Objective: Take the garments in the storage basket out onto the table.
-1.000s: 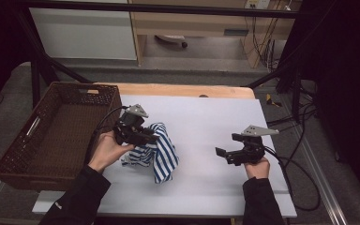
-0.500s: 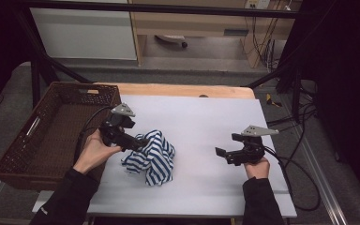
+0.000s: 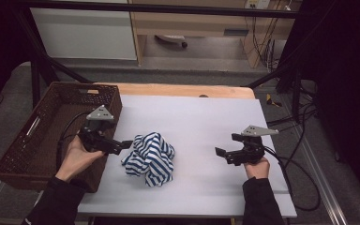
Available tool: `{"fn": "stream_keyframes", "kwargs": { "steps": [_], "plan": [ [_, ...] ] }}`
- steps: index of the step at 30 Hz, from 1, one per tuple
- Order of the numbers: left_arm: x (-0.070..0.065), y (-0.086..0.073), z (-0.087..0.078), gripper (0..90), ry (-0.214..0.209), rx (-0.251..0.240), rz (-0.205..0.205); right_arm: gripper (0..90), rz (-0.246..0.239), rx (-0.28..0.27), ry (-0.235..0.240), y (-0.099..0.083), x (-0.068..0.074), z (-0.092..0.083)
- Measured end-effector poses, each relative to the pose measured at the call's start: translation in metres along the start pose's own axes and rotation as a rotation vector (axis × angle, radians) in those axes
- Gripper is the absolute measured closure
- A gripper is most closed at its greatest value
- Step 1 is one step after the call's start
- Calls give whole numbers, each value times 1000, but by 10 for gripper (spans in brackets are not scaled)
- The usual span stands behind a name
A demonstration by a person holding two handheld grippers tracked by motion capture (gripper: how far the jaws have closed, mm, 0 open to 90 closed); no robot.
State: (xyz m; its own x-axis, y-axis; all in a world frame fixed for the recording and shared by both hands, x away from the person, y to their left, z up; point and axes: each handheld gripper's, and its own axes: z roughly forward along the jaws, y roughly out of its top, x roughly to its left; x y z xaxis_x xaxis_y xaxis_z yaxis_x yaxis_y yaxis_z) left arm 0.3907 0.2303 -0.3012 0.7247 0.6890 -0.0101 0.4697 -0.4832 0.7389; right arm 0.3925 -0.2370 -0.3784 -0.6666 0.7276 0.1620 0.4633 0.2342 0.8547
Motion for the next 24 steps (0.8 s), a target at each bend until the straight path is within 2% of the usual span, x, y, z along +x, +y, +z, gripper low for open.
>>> {"fn": "stream_keyframes", "kwargs": {
  "steps": [15,24],
  "plan": [
    [28,-38,-16,52,45,-15,-56,45,2,11,1,-1,0,2],
    [38,-51,-22,53,59,-21,-85,45,12,15,1,-1,1,3]
  ]
}}
